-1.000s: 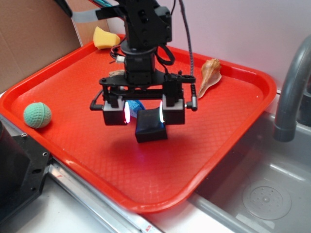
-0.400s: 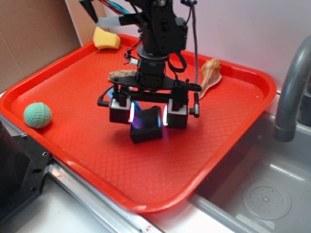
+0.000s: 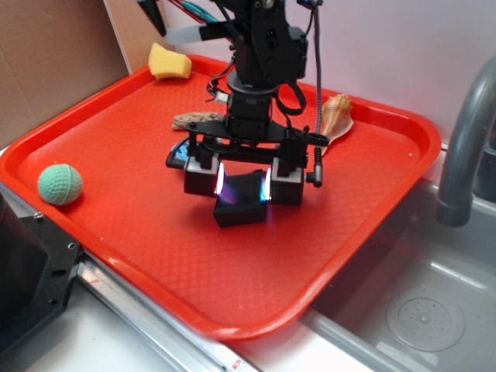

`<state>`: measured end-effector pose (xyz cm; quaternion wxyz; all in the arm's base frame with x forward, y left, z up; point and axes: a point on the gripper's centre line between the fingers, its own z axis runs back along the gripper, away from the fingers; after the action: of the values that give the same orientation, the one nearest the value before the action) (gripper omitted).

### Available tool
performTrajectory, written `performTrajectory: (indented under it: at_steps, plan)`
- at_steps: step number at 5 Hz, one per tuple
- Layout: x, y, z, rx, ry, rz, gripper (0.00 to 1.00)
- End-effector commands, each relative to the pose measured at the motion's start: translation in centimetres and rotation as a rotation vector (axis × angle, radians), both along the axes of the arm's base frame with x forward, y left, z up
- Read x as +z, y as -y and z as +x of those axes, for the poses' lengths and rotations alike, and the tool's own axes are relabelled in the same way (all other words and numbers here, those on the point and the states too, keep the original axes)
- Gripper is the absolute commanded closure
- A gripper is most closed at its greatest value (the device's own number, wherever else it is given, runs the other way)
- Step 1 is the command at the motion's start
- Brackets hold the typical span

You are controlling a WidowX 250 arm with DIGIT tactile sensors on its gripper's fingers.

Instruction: Grab the black box.

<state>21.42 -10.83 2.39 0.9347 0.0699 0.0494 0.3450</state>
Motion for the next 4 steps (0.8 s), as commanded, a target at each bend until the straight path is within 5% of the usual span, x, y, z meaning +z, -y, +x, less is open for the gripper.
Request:
performTrajectory:
  at_steps: [1,2,3,4]
  plan:
    - [4.6,-0.9,0.9,-0.137,0.112,0.023,1.00]
    - [6.9,-0.7,1.2,-0.177,0.167,0.011,1.00]
    - [6.4,-0.4,0.9,-0.190,0.171,-0.017,0.00]
    - [5.4,-0.1,0.7,-0.220,0.150,-0.005,0.00]
